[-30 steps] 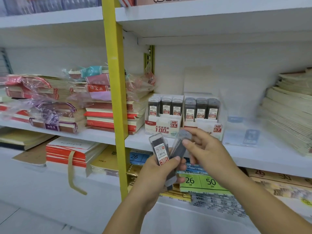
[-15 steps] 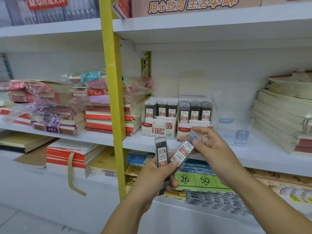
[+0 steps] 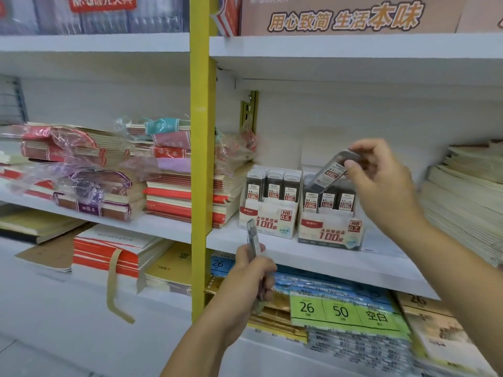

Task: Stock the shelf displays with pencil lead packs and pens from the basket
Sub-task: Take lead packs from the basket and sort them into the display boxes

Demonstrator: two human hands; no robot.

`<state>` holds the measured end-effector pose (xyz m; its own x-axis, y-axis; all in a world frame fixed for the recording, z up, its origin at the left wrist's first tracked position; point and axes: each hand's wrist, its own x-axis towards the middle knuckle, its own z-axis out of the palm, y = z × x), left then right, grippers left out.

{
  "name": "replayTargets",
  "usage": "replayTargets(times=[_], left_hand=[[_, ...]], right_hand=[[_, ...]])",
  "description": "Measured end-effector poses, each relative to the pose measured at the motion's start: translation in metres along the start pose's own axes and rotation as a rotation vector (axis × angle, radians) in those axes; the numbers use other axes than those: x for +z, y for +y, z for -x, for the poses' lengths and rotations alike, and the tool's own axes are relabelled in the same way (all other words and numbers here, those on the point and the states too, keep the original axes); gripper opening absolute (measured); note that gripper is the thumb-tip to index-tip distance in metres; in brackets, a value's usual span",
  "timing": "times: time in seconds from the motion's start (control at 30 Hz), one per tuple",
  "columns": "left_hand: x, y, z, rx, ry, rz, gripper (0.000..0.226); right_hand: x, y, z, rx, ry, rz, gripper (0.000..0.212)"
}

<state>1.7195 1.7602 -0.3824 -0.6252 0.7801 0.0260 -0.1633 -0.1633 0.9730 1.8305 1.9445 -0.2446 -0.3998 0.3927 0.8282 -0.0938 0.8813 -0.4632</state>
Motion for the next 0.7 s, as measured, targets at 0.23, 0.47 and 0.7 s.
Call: replayTargets(times=[0.23,0.47,0.7], left_hand=[[-0.001,0.005,-0.005,0.099,0.017,0.176,0.019],[-0.002,0.011,0.000,0.157,-0.071,0.106,0.026],[0.007,0.007,0.011,0.121,-0.181,0.041,0.036]], right_hand=[[0.032,0.026,-0.031,0.046,-0.288,0.281,0.018],[0.042,0.025,-0.017,0.019,-0.282,0.546,0.034],[0.037,-0.018,0.074,0.254,-0.516,-0.215,0.029]])
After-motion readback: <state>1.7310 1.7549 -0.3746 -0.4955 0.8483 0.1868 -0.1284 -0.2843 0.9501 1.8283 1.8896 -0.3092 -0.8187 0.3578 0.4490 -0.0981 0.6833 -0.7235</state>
